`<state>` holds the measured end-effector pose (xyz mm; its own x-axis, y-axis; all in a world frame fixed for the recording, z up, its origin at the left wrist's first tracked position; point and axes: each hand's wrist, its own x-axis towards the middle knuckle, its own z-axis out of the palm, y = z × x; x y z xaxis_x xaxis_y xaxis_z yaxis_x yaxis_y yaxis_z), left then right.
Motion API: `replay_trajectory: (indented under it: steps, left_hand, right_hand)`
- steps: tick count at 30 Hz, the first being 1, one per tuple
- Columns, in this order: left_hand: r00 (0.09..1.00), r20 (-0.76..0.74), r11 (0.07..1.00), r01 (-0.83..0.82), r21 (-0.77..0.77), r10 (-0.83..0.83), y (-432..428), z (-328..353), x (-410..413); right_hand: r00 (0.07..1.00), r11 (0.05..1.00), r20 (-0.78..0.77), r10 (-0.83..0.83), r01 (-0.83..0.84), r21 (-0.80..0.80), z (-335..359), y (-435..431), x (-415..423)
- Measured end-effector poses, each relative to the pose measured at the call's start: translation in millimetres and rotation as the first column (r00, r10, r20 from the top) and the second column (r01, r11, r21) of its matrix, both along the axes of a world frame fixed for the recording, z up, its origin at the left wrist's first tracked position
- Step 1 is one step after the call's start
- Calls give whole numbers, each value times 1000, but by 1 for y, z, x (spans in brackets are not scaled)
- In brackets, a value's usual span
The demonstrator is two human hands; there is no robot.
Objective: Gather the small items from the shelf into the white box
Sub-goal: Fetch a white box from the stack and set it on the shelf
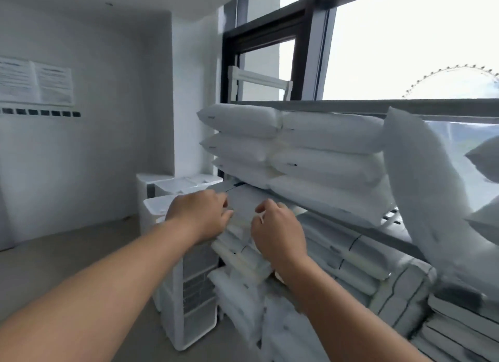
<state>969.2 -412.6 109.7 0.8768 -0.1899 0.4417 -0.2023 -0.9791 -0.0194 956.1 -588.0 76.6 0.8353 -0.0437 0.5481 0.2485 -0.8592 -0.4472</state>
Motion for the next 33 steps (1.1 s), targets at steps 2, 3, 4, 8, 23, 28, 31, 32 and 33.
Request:
replay_trajectory:
  steps: [2,3,4,8,23,28,31,32,33]
  left_hand:
    - [995,47,996,91,-23,-90,-12,19,24]
    - [989,71,991,131,-41,-128,-19,28,34]
    - [983,96,984,165,-59,-159,-27,37,43]
    - [940,183,942,312,-124,-287,-70,64,68]
    - [704,520,693,671,-263,-484,-256,151,70]
    - [641,566,608,742,-284,-518,-320,183,56]
    - [607,591,569,772,-282,-532,-359,198,46]
    - [598,598,558,781,-282,-535,-372,202,43]
    - [589,605,546,788,-283,-536,-386,206,40]
  right_hand:
    - [997,997,41,-71,70,20,14,-10,12]
    - [993,994,61,-104,103,27,21,-16,17]
    - [988,991,81,-135,132,35,27,-23,21]
    - [954,966,161,-252,239,94,51,-52,31]
    - [746,902,507,-431,366,229,154,-197,8]
    - [708,891,549,-444,412,189,193,-257,-12]
    - [670,869,572,-474,460,181,211,-294,-26]
    - [656,863,582,-480,473,178,217,-306,-30]
    - [642,858,595,-484,483,176,222,-319,-35]
